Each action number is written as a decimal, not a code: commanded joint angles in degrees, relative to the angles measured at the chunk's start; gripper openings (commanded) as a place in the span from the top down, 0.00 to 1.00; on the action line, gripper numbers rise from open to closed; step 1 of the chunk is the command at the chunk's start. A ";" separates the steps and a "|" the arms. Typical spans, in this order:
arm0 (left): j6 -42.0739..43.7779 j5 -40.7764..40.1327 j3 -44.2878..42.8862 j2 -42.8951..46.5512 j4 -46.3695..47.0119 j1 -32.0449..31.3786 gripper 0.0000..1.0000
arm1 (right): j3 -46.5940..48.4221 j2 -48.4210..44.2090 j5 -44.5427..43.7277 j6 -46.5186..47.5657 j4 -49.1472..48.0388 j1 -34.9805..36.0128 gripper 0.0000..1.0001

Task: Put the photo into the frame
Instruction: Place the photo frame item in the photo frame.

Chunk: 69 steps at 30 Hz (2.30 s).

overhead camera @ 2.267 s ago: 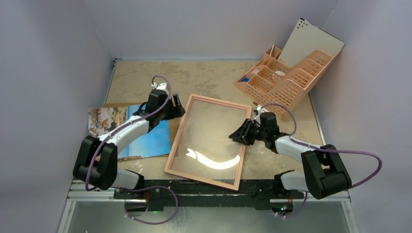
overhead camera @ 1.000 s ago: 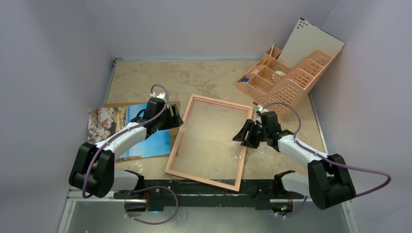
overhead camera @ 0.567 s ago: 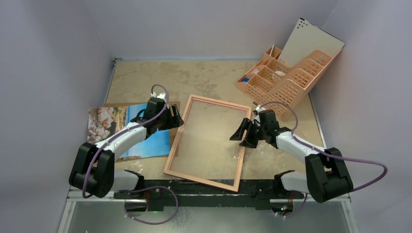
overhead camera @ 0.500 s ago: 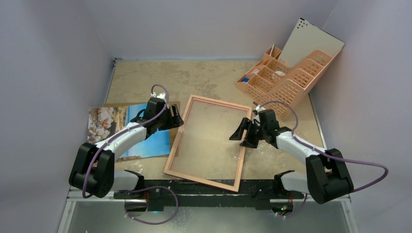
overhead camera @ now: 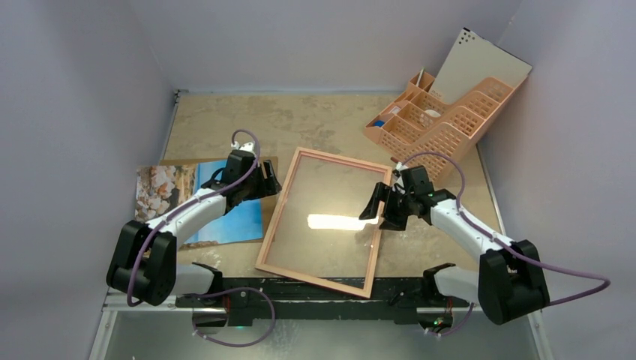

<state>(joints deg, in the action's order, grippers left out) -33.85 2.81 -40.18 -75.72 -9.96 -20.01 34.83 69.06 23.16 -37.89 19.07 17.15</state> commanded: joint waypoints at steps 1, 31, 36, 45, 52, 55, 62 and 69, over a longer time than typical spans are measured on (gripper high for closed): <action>-0.17 -0.90 -2.19 0.43 0.76 0.32 0.33 | 2.84 -2.30 -3.63 2.36 7.50 0.07 0.19; -2.91 5.47 4.11 -6.98 7.95 0.23 0.38 | 5.72 11.20 -9.47 6.29 -17.54 0.02 0.30; -4.27 6.99 5.65 -4.58 9.08 0.23 0.44 | 8.65 16.08 -7.76 7.08 -21.01 0.07 0.32; -4.39 14.73 5.51 -4.38 13.29 0.23 0.47 | 14.47 22.70 -8.32 7.42 -22.42 0.00 0.33; -3.72 20.91 2.64 -6.97 14.65 0.23 0.48 | 16.04 24.41 -13.83 6.60 -21.57 0.03 0.33; -3.60 20.11 0.83 -7.61 13.24 0.23 0.48 | 16.14 24.84 -15.12 6.16 -21.75 0.04 0.33; -1.07 12.45 -3.51 -7.26 5.95 0.23 0.41 | 16.86 23.68 -19.18 4.47 -20.20 0.02 0.31; 2.21 7.11 -8.70 -7.55 -2.54 0.47 0.34 | 18.65 16.45 -26.31 3.92 -14.94 0.06 0.23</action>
<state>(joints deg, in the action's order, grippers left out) -34.59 14.17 -45.30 -83.64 -8.03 -19.31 50.11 91.66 2.94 -32.01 1.50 17.30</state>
